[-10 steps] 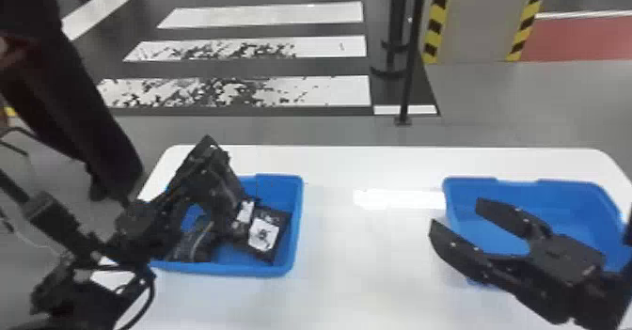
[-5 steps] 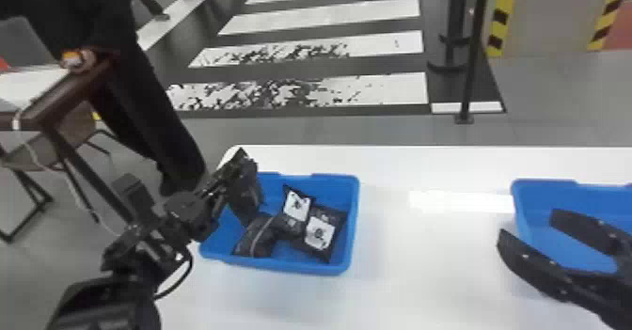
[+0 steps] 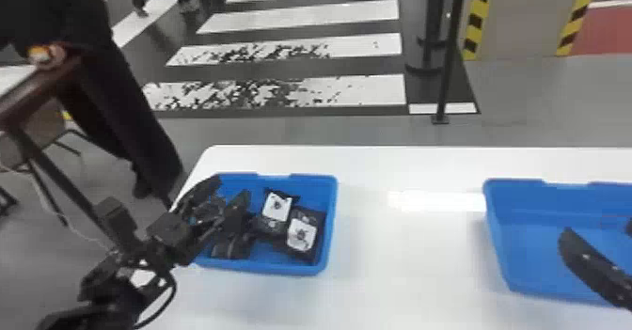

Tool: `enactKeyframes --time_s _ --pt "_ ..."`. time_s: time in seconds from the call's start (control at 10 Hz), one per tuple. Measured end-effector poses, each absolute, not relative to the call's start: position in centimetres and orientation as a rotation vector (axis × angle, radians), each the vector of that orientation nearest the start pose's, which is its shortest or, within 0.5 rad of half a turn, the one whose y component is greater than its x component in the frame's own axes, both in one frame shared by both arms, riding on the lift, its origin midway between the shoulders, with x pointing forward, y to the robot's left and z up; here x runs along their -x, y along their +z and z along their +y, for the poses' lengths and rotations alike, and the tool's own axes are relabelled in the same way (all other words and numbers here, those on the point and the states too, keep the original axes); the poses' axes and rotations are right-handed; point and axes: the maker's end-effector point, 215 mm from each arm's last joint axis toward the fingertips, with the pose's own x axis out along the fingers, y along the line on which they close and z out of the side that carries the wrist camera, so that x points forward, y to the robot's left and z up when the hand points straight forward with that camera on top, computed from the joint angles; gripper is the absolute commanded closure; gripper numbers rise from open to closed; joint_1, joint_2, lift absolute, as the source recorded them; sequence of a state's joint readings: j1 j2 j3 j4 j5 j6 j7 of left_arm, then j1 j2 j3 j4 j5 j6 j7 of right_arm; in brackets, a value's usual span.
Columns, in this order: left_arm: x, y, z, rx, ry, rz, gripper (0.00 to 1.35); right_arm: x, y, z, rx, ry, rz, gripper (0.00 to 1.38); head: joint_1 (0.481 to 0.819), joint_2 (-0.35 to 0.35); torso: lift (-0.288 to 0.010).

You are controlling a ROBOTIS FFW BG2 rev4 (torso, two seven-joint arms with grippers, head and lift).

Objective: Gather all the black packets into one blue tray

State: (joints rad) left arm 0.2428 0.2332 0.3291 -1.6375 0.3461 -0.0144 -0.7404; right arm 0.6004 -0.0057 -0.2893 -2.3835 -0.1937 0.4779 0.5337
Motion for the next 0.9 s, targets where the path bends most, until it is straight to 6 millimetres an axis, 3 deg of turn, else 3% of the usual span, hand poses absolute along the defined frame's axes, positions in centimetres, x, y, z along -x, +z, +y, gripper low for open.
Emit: enactKeyframes --time_s 0.2,0.7,0.9 --pt "-44.1 -33.8 32.4 0.071 -0.411 0.001 0.38 -37.3 -31.4 -27.8 -0.083 0.231 0.182 0.22 0.695 0.073 -0.110" --pt "-34.3 -27.2 28.4 0.042 -0.354 -0.060 0.38 -31.1 -32.2 -31.2 -0.134 0.116 0.097 0.18 0.695 -0.043 -0.110" --pt "-31.1 -25.8 29.1 -0.005 -0.281 -0.043 0.38 -28.7 -31.1 -32.4 -0.096 0.073 0.059 0.18 0.695 -0.065 -0.110"
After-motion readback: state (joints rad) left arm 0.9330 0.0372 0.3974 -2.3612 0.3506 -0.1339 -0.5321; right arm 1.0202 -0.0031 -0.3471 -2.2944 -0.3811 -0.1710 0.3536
